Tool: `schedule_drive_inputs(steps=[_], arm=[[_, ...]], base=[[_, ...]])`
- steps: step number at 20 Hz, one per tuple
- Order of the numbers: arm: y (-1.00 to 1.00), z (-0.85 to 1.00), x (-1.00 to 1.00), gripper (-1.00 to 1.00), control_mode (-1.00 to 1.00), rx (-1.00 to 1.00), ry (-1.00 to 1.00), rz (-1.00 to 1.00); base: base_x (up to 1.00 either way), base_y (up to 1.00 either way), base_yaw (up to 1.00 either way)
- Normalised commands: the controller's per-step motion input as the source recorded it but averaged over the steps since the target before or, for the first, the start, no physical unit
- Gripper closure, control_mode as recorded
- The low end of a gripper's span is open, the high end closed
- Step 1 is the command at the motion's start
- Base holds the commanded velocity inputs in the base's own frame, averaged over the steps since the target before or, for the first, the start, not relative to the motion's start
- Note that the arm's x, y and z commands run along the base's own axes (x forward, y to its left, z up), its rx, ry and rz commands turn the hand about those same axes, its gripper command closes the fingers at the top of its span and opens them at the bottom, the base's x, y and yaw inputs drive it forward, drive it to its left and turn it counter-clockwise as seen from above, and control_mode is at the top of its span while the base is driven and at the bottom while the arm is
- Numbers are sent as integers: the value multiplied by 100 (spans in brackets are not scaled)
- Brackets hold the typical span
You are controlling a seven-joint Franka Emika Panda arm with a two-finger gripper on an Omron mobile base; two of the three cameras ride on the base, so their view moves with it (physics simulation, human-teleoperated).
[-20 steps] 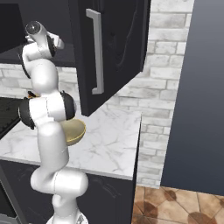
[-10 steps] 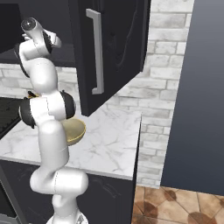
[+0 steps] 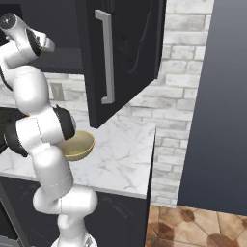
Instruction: Open the cabinet. Pick the tangerine and mango from the cabinet and place them into the bowl. Then close the cabinet.
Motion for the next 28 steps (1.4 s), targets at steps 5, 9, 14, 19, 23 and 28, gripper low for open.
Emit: schedule_drive_inputs(steps=[5, 9, 14, 19, 23, 28], arm=[[-16, -8, -100, 100, -100, 0, -1, -1], [-27, -7, -100, 100, -100, 0, 7, -4], [-29, -6, -100, 100, -100, 0, 23, -9], [-37, -23, -100, 100, -100, 0, 38, -13], [-25, -93, -54, 100, -100, -9, 28, -3], [-32, -97, 0, 100, -100, -5, 9, 6]], base=[[0, 0, 0], [0, 0, 0], [0, 0, 0], [0, 0, 0], [0, 0, 0], [0, 0, 0]])
